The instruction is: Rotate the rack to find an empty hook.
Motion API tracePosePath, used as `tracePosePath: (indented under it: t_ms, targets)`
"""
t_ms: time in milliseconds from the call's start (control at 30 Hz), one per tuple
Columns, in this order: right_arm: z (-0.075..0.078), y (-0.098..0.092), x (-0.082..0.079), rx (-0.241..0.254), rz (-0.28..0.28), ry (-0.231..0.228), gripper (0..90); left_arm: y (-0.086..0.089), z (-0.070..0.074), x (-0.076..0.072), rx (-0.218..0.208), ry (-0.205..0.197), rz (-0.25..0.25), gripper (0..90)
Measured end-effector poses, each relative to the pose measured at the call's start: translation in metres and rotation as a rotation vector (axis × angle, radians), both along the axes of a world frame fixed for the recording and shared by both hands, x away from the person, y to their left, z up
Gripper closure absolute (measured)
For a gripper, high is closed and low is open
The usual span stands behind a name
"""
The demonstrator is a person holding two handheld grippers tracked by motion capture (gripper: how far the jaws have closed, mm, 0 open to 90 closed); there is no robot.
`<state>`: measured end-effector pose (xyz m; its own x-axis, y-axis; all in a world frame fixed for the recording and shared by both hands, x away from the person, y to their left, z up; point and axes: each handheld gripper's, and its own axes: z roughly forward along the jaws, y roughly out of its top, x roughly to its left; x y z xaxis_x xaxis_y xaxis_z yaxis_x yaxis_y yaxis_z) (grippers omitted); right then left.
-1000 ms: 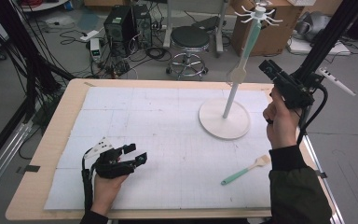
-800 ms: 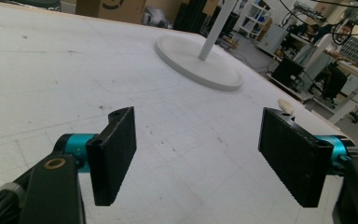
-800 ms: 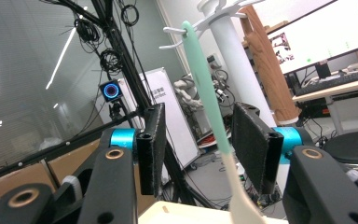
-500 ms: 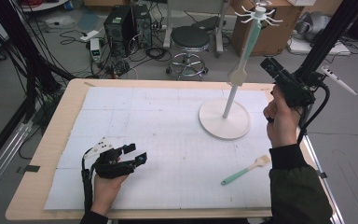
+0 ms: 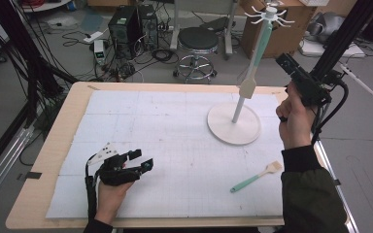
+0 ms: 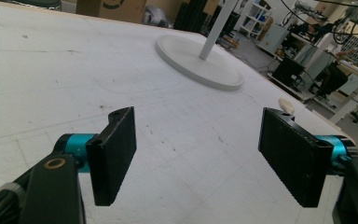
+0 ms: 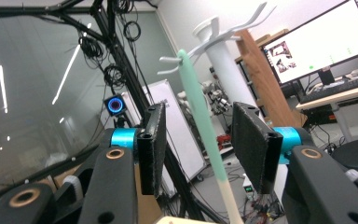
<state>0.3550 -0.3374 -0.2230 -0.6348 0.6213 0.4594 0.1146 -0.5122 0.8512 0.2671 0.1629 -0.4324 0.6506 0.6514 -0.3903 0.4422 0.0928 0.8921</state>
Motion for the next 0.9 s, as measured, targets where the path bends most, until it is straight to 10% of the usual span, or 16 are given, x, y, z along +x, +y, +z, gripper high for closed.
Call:
tracePosePath:
  t_ms: [900]
  targets:
    - [0.013,-0.007,0.033,0.089,0.01,-0.015,80.4,0.005,-0.002,0.002,-0.005,0.001,0.013,28.3]
